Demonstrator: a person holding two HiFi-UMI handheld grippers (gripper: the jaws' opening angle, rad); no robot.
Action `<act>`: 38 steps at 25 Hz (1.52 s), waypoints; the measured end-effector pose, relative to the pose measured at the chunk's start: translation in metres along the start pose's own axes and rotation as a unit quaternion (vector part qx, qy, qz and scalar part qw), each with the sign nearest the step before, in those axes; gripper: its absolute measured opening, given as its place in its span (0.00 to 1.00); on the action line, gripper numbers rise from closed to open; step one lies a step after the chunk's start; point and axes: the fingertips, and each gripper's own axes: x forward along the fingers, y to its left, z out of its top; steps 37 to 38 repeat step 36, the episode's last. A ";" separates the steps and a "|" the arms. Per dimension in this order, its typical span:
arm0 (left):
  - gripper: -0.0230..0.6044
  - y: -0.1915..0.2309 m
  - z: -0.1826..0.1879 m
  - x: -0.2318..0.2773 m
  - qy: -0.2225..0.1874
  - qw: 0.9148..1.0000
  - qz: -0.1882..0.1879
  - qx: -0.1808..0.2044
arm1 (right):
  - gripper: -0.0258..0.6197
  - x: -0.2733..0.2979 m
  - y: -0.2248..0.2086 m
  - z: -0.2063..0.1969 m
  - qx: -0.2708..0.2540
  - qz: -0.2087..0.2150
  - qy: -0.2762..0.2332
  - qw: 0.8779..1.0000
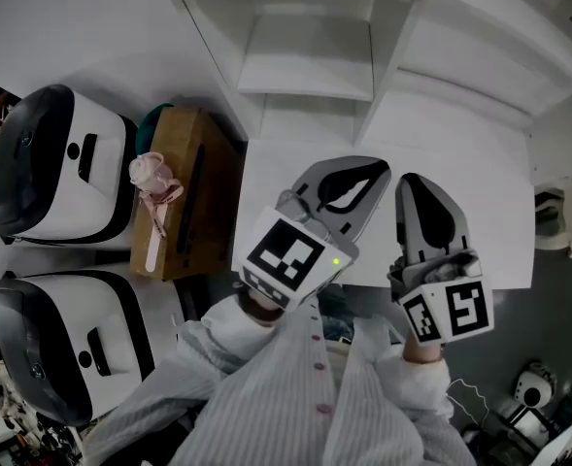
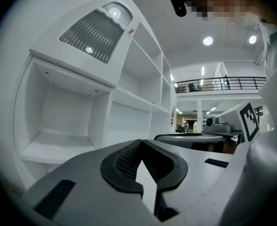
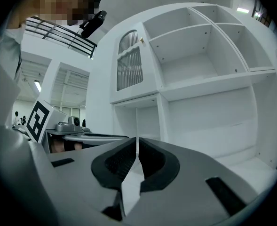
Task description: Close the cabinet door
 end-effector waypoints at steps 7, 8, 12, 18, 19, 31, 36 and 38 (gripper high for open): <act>0.05 -0.009 -0.001 -0.001 0.001 1.000 -0.011 0.006 | 0.07 -0.005 -0.003 -0.004 -0.003 -0.012 0.005 1.000; 0.05 -0.010 -0.001 -0.001 0.001 1.000 -0.013 0.007 | 0.08 -0.006 -0.003 -0.003 -0.004 -0.013 0.005 1.000; 0.05 -0.015 -0.003 -0.002 0.002 1.000 -0.016 0.007 | 0.07 -0.011 -0.003 -0.003 -0.005 -0.017 0.006 1.000; 0.05 -0.018 -0.006 -0.002 0.005 1.000 -0.013 0.012 | 0.07 -0.018 -0.005 -0.005 -0.002 -0.019 0.007 1.000; 0.05 -0.018 -0.006 -0.002 0.005 1.000 -0.013 0.013 | 0.07 -0.018 -0.005 -0.005 -0.002 -0.019 0.007 1.000; 0.05 -0.006 -0.004 -0.002 0.004 0.999 -0.018 0.028 | 0.07 -0.024 -0.008 0.000 0.001 -0.017 0.001 1.000; 0.05 -0.015 -0.008 0.006 0.022 0.996 -0.057 0.066 | 0.07 -0.031 -0.014 0.005 -0.007 -0.030 0.000 1.000; 0.05 -0.015 -0.008 0.006 0.022 0.996 -0.057 0.066 | 0.07 -0.031 -0.014 0.005 -0.007 -0.030 0.000 1.000</act>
